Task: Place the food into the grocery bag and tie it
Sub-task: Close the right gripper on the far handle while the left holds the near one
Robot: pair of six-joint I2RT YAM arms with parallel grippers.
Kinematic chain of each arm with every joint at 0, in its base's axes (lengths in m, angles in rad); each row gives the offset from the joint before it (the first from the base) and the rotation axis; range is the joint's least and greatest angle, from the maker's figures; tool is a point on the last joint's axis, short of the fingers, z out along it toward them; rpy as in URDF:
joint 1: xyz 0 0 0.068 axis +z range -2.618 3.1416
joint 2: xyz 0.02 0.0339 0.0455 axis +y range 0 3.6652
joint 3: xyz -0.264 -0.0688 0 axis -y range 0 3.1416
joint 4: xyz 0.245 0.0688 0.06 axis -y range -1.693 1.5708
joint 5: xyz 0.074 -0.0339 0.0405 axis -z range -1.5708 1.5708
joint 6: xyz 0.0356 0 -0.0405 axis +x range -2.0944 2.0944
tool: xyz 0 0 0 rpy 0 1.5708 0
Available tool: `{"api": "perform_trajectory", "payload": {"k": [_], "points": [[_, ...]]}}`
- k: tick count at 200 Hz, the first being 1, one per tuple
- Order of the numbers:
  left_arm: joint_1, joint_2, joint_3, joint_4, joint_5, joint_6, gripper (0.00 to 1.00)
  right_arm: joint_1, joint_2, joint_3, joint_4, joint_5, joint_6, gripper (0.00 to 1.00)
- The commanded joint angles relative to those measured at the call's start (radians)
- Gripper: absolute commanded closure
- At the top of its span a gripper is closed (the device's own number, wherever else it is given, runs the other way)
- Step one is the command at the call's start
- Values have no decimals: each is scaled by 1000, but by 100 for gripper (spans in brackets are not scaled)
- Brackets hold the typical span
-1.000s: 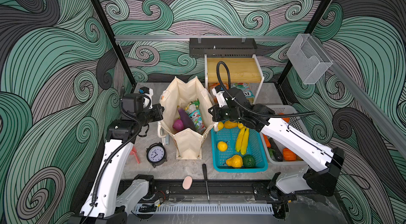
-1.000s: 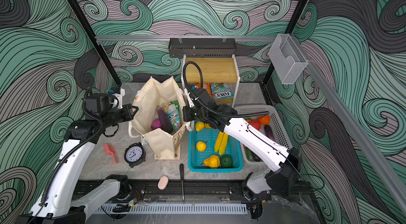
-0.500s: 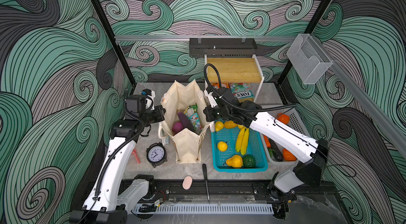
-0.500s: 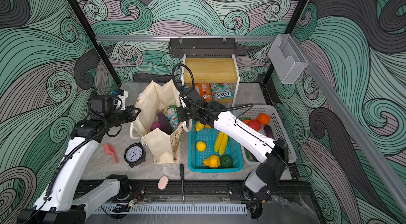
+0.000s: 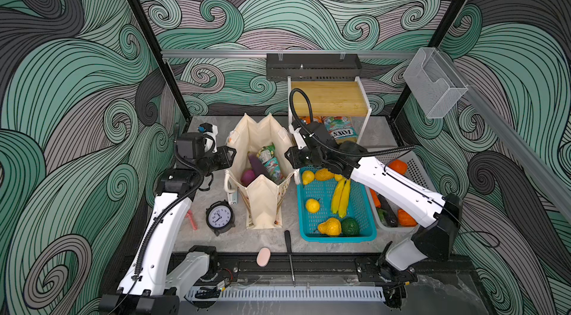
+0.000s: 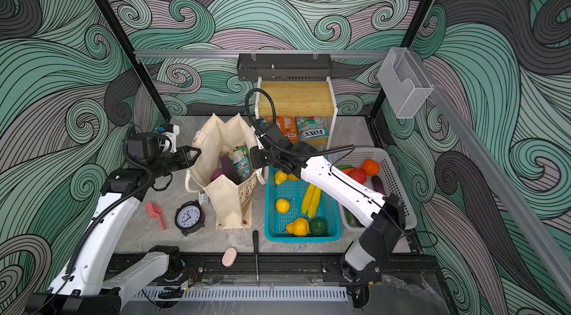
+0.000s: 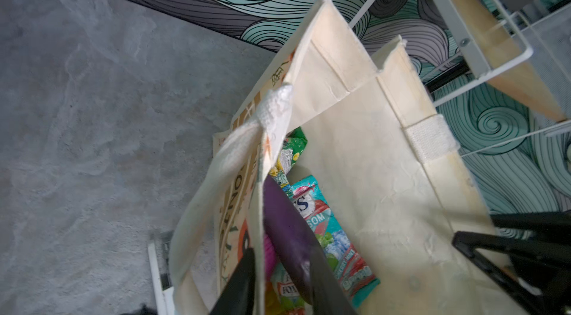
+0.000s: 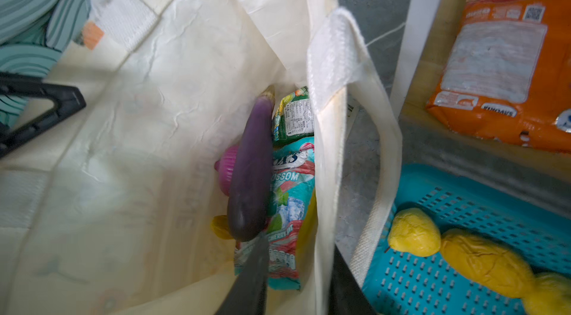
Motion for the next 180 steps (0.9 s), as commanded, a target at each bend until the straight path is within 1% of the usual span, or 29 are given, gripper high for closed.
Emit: {"api": "perform_trajectory", "payload": {"k": [1, 9, 22, 30, 37, 44, 46, 54, 72, 88, 102, 122, 154, 167, 180], "points": [[2, -36, 45, 15, 0, 0, 41, -5, -55, -13, 42, -24, 14, 47], [2, -44, 57, 7, -8, 1, 34, -8, -66, -18, 41, -28, 18, 41], [2, -63, 75, -15, -30, 4, 21, -10, -88, -28, 40, -24, 23, 27], [2, -74, 87, -28, -47, 4, 15, -11, -103, -35, 43, -22, 28, 18], [3, -84, 97, -44, -62, -1, 12, -13, -118, -46, 50, -28, 19, 13], [4, -94, 106, -67, -86, -18, 7, -14, -134, -61, 67, -42, 7, 2], [3, -96, 111, -73, -91, -23, 7, -14, -139, -68, 74, -46, 5, 1], [6, -106, 120, -97, -96, -66, 5, -16, -161, -97, 104, -58, 2, 1], [18, -146, 91, -82, -54, -142, 2, -21, -208, -155, 162, -72, 19, 1], [36, -180, 56, -78, -60, -165, 2, -25, -237, -191, 178, -83, 19, 0], [70, -191, 34, -96, -75, -173, 2, -39, -255, -217, 172, -81, 22, 1], [168, -214, -35, -87, -43, -219, 2, -68, -284, -265, 197, -116, 16, 0], [329, -280, -182, -6, 80, -284, 3, -111, -326, -321, 229, -156, 29, 0], [370, -296, -228, 18, 134, -302, 5, -127, -338, -334, 226, -159, 35, 0], [377, -311, -265, 36, 151, -310, 7, -148, -351, -355, 236, -165, 50, 0]]}}
